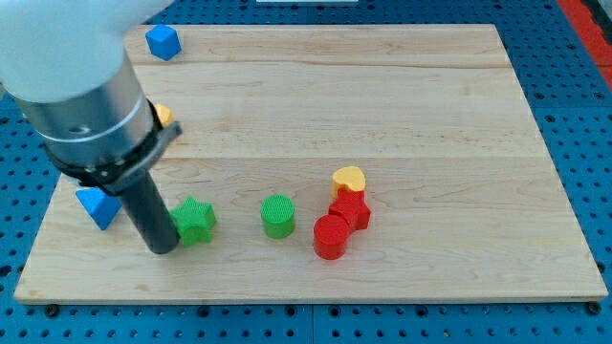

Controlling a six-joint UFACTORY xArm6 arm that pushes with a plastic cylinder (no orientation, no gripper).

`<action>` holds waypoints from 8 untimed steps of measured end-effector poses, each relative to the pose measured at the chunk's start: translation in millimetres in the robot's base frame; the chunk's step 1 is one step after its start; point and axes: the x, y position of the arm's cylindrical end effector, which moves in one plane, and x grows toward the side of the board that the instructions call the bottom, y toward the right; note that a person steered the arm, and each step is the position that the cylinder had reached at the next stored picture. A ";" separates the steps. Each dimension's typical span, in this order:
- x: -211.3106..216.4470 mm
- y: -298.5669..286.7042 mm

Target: Place the green circle at the top right of the green star

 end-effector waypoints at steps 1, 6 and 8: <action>0.5 44.1; -20.7 124.8; -99.1 127.2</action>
